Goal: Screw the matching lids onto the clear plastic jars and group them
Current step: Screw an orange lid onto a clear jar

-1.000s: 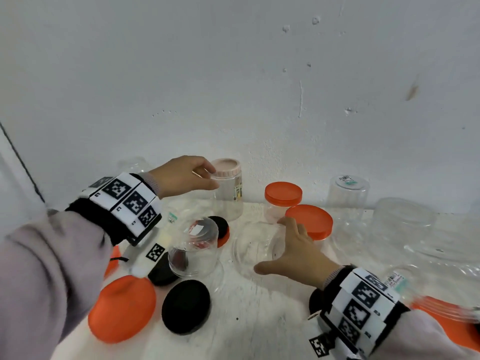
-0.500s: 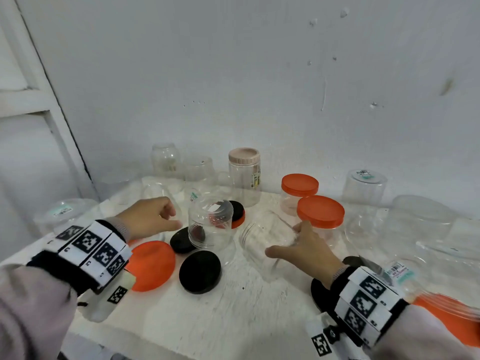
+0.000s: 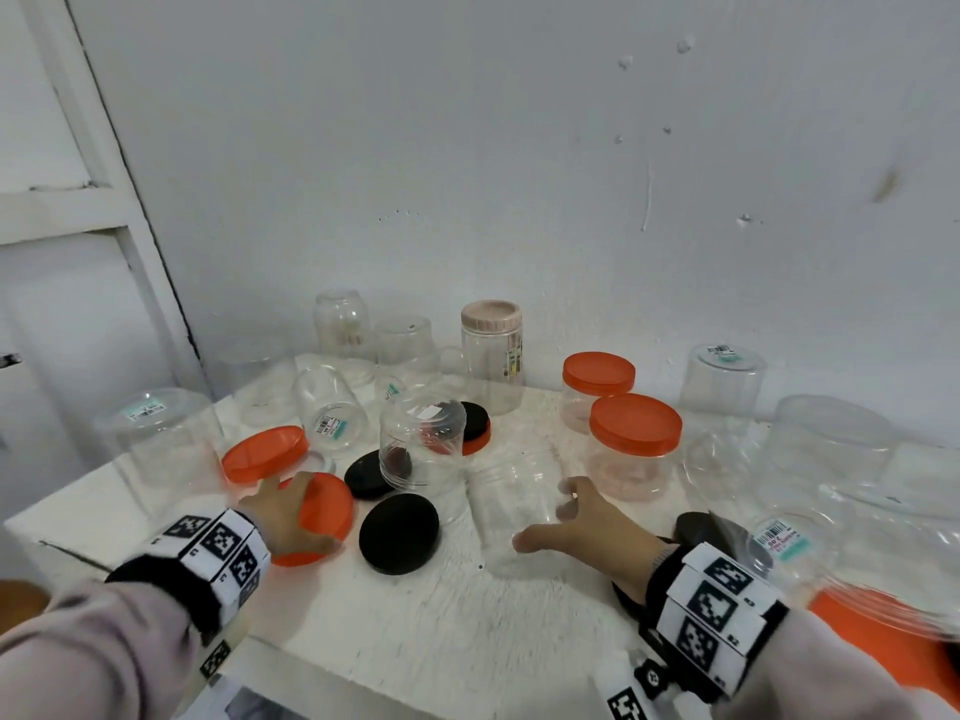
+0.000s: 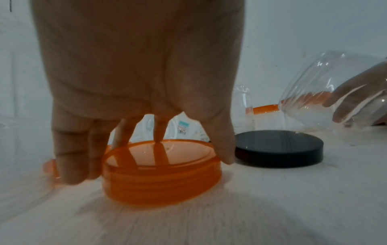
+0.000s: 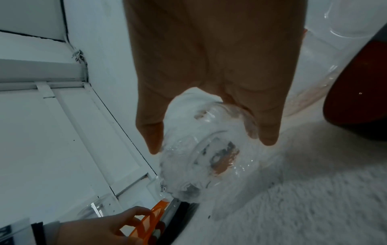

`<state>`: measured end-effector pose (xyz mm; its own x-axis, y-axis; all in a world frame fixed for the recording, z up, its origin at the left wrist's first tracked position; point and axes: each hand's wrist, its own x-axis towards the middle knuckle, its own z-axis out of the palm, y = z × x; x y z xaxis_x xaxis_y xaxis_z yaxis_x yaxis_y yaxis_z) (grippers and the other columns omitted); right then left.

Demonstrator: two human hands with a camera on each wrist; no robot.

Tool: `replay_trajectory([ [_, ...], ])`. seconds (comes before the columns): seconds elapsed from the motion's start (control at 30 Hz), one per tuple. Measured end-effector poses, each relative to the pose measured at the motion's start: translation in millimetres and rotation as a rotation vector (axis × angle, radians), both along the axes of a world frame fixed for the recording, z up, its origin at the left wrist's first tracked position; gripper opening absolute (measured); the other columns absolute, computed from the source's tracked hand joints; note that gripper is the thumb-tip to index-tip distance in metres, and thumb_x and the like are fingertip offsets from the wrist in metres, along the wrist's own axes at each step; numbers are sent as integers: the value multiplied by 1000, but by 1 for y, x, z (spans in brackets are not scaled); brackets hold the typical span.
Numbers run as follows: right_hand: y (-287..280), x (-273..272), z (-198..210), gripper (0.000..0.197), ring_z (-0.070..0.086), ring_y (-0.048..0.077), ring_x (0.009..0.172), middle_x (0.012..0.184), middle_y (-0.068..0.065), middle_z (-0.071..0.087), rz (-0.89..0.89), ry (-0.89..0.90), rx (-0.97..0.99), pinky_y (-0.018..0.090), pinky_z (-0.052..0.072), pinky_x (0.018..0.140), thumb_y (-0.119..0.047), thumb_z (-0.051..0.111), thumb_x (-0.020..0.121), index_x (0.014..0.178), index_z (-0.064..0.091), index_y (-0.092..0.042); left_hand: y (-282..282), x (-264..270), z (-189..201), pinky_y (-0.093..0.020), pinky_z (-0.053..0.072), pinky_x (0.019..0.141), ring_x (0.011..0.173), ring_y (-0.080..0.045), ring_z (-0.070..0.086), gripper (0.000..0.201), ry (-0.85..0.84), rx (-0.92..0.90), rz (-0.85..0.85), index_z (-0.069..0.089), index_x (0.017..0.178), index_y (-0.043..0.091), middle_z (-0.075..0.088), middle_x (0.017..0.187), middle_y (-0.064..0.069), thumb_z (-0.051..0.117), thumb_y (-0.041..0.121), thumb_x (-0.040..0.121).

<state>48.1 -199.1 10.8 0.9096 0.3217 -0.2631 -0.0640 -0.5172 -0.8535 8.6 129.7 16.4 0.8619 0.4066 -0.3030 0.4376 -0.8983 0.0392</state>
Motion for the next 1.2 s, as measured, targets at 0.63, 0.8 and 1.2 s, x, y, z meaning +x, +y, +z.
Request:
replay_trajectory([
  [0.63, -13, -7, -12, 111, 46, 5, 110, 115, -15, 42, 103, -65, 37, 18, 38, 87, -27, 91, 54, 139, 20, -18, -115, -16, 77, -9, 32, 90, 122, -2, 38, 103, -302, -353, -462, 21, 149, 23, 34, 147, 11, 70, 65, 68],
  [0.8, -11, -10, -10, 109, 54, 12, 113, 125, -1, 52, 118, -101, 26, 35, 48, 96, -25, 90, 50, 138, 27, -10, -151, -1, 67, -20, 25, 101, 137, -13, 30, 111, -276, -337, -537, 13, 151, 18, 25, 154, 3, 72, 63, 69],
  [1.2, -17, -13, -10, 109, 49, 12, 115, 128, -7, 45, 109, -60, 4, 28, 44, 95, -27, 90, 61, 141, 15, -19, -169, 12, 51, -30, 22, 115, 142, -16, 22, 116, -207, -326, -595, 9, 152, 17, 18, 158, 0, 73, 63, 68],
])
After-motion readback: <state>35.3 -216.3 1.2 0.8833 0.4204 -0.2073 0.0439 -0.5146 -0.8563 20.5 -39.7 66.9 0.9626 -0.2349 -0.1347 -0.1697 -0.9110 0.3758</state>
